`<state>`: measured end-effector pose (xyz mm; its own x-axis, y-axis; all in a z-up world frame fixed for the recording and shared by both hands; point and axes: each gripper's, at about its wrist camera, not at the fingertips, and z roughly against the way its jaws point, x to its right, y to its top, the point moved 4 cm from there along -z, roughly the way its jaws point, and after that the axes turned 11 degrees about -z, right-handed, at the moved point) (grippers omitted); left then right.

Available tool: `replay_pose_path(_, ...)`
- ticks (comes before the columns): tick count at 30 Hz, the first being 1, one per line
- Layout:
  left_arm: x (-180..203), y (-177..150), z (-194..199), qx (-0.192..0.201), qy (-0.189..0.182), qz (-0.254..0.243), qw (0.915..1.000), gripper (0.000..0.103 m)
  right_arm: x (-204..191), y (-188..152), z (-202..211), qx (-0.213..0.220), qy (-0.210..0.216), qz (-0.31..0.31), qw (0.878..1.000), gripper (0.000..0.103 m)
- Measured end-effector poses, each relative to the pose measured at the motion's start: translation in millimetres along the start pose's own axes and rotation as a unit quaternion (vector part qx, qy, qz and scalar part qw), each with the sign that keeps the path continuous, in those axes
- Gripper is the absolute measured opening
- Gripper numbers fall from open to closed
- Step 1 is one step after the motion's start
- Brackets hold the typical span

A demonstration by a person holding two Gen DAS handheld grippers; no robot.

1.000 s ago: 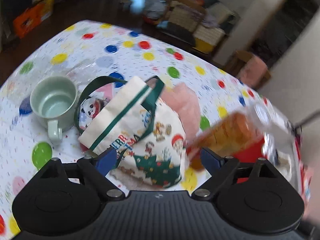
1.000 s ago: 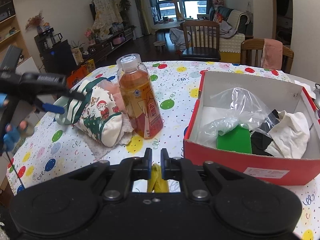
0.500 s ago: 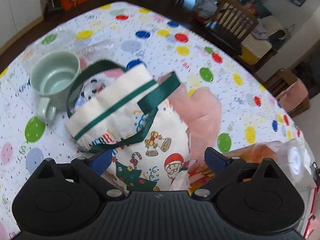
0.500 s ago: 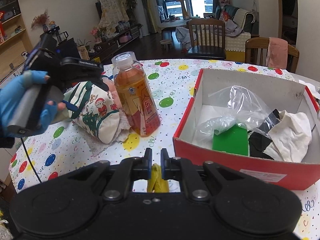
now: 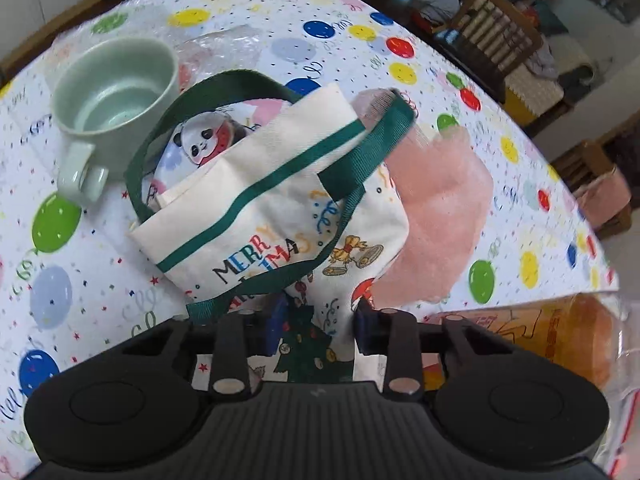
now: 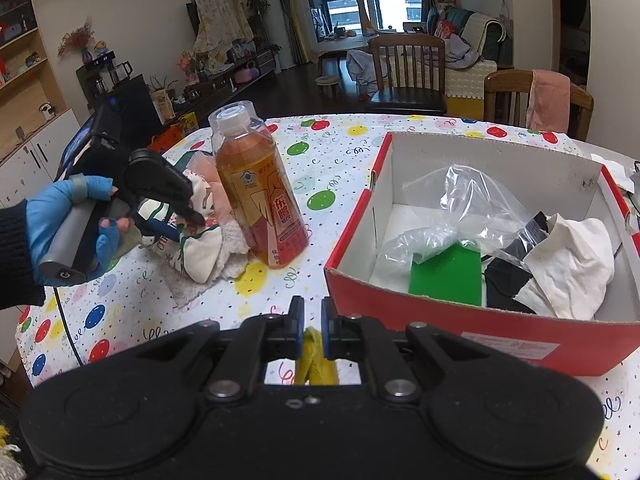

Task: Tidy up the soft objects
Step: 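Lift and carry the yellow sponge and tote bag toward the red box with both tools, then lower the yellow sponge and tote bag into the red box with both tools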

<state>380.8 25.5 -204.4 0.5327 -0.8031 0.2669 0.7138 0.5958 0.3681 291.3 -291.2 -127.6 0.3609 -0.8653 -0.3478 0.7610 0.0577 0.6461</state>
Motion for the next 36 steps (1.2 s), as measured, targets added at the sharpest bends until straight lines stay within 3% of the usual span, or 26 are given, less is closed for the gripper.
replay_pose_path(4,-7,-2,7,0.004,-0.014,-0.004,0.9999,0.011,1,1,0,0.000,0.000,0.000,1.000,0.007)
replay_pose_path(6,-13,-6,14,0.007,-0.026,-0.004,0.9996,0.009,1,2,1,0.002,0.001,0.000,1.000,0.007)
replay_pose_path(14,-14,-18,72,0.018,-0.050,-0.080,0.9954,0.007,12,20,26,0.027,0.013,-0.023,0.999,0.007)
replay_pose_path(21,10,-19,133,0.041,-0.070,-0.164,0.9830,0.007,31,53,57,0.074,0.011,-0.032,0.997,0.007)
replay_pose_path(25,35,-22,161,0.044,-0.084,-0.217,0.9716,0.007,47,73,69,0.104,0.000,-0.036,0.994,0.007)
replay_pose_path(27,53,-27,176,0.047,-0.092,-0.254,0.9617,0.007,56,80,72,0.117,-0.010,-0.036,0.992,0.007)
replay_pose_path(36,160,-50,217,0.067,-0.160,-0.388,0.9053,0.007,100,94,77,0.145,-0.049,-0.051,0.987,0.007)
